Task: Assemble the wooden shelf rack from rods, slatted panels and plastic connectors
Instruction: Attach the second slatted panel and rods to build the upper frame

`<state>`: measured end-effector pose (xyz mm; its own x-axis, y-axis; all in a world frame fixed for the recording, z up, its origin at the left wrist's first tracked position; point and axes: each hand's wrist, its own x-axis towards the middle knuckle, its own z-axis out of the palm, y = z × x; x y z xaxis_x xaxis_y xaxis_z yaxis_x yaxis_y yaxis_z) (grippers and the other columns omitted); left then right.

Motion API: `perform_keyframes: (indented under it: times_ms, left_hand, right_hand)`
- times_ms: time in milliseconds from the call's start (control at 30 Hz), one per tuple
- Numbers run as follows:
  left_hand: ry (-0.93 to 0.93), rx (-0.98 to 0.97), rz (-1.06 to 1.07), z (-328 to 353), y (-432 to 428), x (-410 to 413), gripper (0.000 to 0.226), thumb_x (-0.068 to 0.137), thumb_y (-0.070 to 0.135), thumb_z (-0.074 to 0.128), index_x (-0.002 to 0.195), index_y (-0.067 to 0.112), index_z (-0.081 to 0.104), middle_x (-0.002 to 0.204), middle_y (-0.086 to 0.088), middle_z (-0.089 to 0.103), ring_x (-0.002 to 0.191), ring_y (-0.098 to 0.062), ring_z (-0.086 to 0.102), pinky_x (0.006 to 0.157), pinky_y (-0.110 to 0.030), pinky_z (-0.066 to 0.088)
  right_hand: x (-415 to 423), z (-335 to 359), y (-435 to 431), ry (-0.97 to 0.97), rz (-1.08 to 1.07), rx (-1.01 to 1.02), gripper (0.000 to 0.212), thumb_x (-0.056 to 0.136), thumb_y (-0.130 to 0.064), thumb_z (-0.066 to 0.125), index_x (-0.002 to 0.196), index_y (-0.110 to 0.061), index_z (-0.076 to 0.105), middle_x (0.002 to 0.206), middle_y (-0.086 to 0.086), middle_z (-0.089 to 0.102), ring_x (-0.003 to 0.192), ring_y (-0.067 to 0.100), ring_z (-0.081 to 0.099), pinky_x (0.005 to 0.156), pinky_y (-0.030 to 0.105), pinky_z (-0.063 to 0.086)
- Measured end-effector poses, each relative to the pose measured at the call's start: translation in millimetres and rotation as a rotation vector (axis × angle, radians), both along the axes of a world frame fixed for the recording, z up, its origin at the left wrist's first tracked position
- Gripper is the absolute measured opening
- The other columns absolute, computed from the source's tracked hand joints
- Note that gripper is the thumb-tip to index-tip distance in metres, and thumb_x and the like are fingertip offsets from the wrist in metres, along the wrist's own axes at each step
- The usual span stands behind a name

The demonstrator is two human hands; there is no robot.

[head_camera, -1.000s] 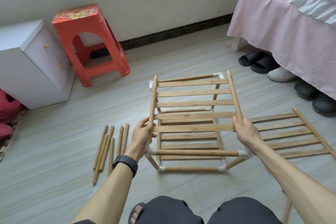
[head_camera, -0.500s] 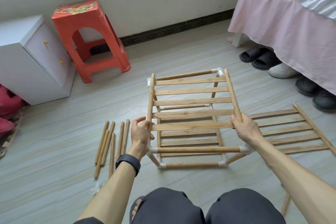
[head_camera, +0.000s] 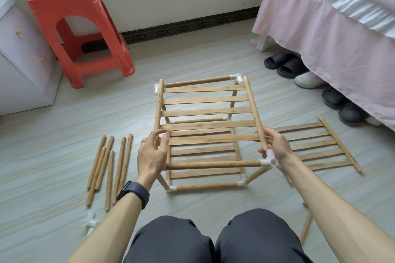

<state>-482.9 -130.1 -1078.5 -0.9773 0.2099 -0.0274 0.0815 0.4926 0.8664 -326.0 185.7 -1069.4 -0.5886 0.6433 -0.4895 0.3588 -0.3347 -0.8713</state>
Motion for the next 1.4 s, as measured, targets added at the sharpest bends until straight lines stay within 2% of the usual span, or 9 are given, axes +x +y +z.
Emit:
perform_keyframes:
  times_ms: [100,300,567,700,833,967,1167,1300,1400]
  left_hand:
    - [0.032,-0.079,-0.012,-4.4,0.6,-1.2,0.03,0.092,0.06,0.046,0.105,0.042,0.067,0.102,0.004,0.062,0.104,-0.019,0.057,0.084,-0.035,0.044]
    - [0.059,-0.162,-0.068,-1.6,0.0,-0.8,0.041,0.09,0.06,0.044,0.112,0.037,0.07,0.113,0.0,0.06,0.105,-0.011,0.047,0.086,-0.031,0.037]
    - [0.087,-0.251,-0.073,-2.2,5.2,-3.3,0.028,0.097,0.057,0.049,0.109,0.038,0.066,0.109,-0.001,0.055,0.096,-0.02,0.053,0.08,-0.034,0.039]
    - [0.108,-0.303,-0.089,-3.0,7.0,-2.9,0.033,0.094,0.063,0.045,0.109,0.039,0.063,0.108,-0.004,0.053,0.09,-0.022,0.054,0.078,-0.035,0.043]
    - [0.1,-0.406,-0.13,-0.6,5.2,-1.3,0.04,0.094,0.067,0.043,0.119,0.042,0.061,0.113,-0.008,0.049,0.087,-0.03,0.061,0.082,-0.043,0.055]
    - [0.104,-0.461,-0.14,2.8,6.2,0.3,0.043,0.094,0.07,0.041,0.122,0.042,0.059,0.113,-0.009,0.047,0.084,-0.033,0.062,0.08,-0.044,0.056]
    - [0.129,-0.479,-0.125,5.7,6.5,0.3,0.037,0.094,0.068,0.043,0.115,0.042,0.06,0.105,-0.004,0.047,0.079,-0.028,0.061,0.072,-0.038,0.052]
    - [0.134,-0.526,-0.12,11.1,11.5,-6.3,0.034,0.095,0.063,0.041,0.112,0.04,0.06,0.1,-0.001,0.047,0.077,-0.026,0.057,0.071,-0.037,0.048]
    - [0.135,-0.523,-0.091,12.1,12.9,-6.6,0.033,0.095,0.062,0.041,0.11,0.039,0.061,0.098,-0.001,0.048,0.078,-0.025,0.057,0.071,-0.037,0.048]
  right_hand:
    - [9.1,-3.0,-6.1,0.043,0.042,-0.094,0.035,0.102,-0.041,0.049,0.108,-0.015,0.071,0.093,0.011,0.077,0.052,0.016,0.058,0.046,0.027,0.044]
    - [4.3,-9.0,-16.6,0.081,-0.018,0.163,0.021,0.108,-0.021,0.047,0.099,-0.015,0.065,0.073,0.004,0.049,0.056,0.008,0.045,0.043,0.019,0.037]
    - [-0.7,-16.1,-10.1,0.017,-0.028,0.261,0.025,0.095,-0.047,0.064,0.104,-0.024,0.068,0.056,-0.006,0.052,0.048,0.01,0.047,0.044,0.027,0.046]
    - [-4.4,-18.2,-9.6,-0.05,-0.004,0.333,0.034,0.096,-0.051,0.062,0.109,-0.02,0.065,0.066,0.001,0.056,0.053,0.016,0.051,0.052,0.035,0.055]
    - [-3.4,-17.3,-9.9,-0.218,0.068,0.561,0.039,0.097,-0.057,0.052,0.112,-0.023,0.064,0.096,0.012,0.068,0.082,0.03,0.067,0.069,0.046,0.063]
    - [-4.8,-15.7,-10.2,-0.19,0.07,0.537,0.038,0.098,-0.055,0.052,0.113,-0.021,0.063,0.095,0.01,0.064,0.069,0.024,0.064,0.063,0.048,0.063]
    - [0.7,-20.3,-14.2,-0.197,0.076,0.529,0.042,0.1,-0.056,0.047,0.118,-0.02,0.061,0.082,0.007,0.066,0.07,0.025,0.064,0.076,0.054,0.06]
    - [-1.1,-17.9,-16.0,-0.239,0.07,0.618,0.041,0.101,-0.056,0.044,0.114,-0.022,0.062,0.106,0.017,0.071,0.1,0.037,0.066,0.09,0.054,0.055]
    - [-2.4,-14.6,-16.4,-0.238,0.085,0.633,0.04,0.101,-0.057,0.044,0.111,-0.023,0.061,0.104,0.015,0.07,0.1,0.036,0.065,0.09,0.053,0.055]
